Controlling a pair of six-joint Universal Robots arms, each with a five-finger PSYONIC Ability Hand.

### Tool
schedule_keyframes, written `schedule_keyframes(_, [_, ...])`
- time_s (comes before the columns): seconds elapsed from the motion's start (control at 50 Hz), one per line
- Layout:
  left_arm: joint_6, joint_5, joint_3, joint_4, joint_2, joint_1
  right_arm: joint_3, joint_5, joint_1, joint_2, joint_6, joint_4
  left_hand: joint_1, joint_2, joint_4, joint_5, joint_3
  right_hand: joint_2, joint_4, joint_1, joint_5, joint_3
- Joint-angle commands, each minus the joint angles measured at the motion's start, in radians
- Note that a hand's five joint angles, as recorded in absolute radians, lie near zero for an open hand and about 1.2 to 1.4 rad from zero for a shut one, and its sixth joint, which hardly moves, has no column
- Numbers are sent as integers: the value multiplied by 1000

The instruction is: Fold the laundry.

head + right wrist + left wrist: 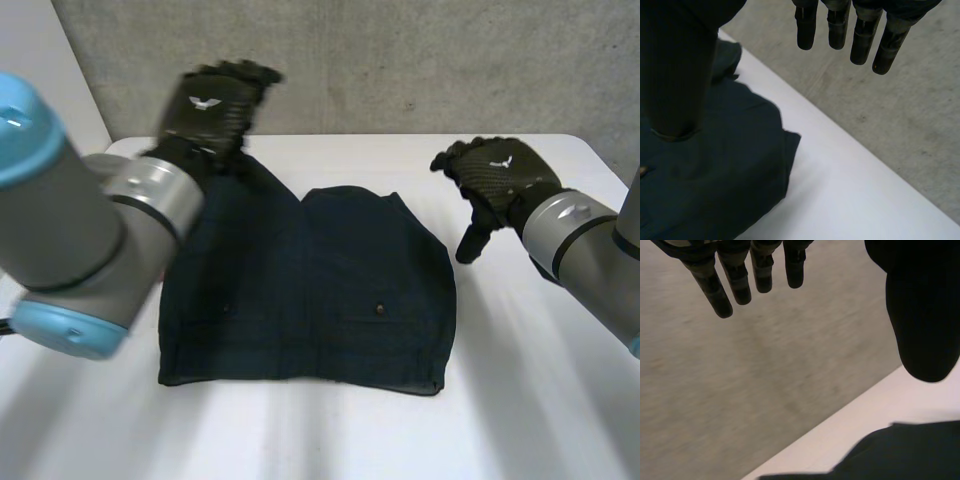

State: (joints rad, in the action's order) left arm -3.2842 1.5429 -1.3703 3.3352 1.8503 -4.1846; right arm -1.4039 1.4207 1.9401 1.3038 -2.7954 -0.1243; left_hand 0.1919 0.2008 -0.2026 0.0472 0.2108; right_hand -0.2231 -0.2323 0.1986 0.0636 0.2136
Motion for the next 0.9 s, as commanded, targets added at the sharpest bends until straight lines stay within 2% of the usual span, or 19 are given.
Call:
schedule_keyframes(0.02, [-115,-38,-50,-14,-3,-208,-65,-9,16,2,27,-110,-17,-25,27,-46,-36,49,58,-24,-64,-39])
schedule_keyframes(0.08, [-150,-69,-68,-19,29,-270,-130,-5,55,0,27,-98,-8,-17,19,-38,-27,49,58,-24,-64,-39])
schedule_keyframes(0.16, [-152,-101,-101,-23,53,-295,-222,1,92,2,27,-15,1,-8,10,-29,-18,49,58,-24,-64,-39])
schedule_keyframes(0.24, [-150,-116,-145,-17,53,-301,-312,3,105,-3,28,86,-2,-11,13,-32,-21,49,58,-24,-64,-39])
schedule_keyframes(0.36, [-150,-118,-181,-6,47,-290,-385,29,144,-32,30,173,-8,-17,18,-38,-27,-123,-114,147,108,132])
schedule_keyframes(0.52, [-149,-116,-191,-6,41,-287,-400,98,166,-113,42,264,-8,-17,18,-38,-27,-232,-222,256,217,241])
schedule_keyframes(0.68, [-147,-115,-196,-6,41,-290,-380,106,163,-173,59,278,-8,-17,18,-38,-27,-378,-369,403,363,388])
schedule_keyframes(0.72, [-147,-116,-200,-6,40,-290,-377,106,161,-182,70,279,-11,-20,21,-41,-30,-495,-486,520,480,505])
schedule_keyframes(0.74, [-147,-116,-202,-6,40,-290,-376,107,158,-186,82,279,-11,-20,21,-41,-30,-793,-783,817,777,802])
schedule_keyframes(0.78, [-147,-116,-207,-6,38,-290,-374,109,155,-186,86,282,-11,-20,21,-41,-30,-1125,-1116,1150,1110,1135])
schedule_keyframes(0.9, [-147,-116,-216,-6,23,-293,-372,109,151,-167,103,333,-14,-22,24,-43,-33,-1173,-1164,1198,1158,1183])
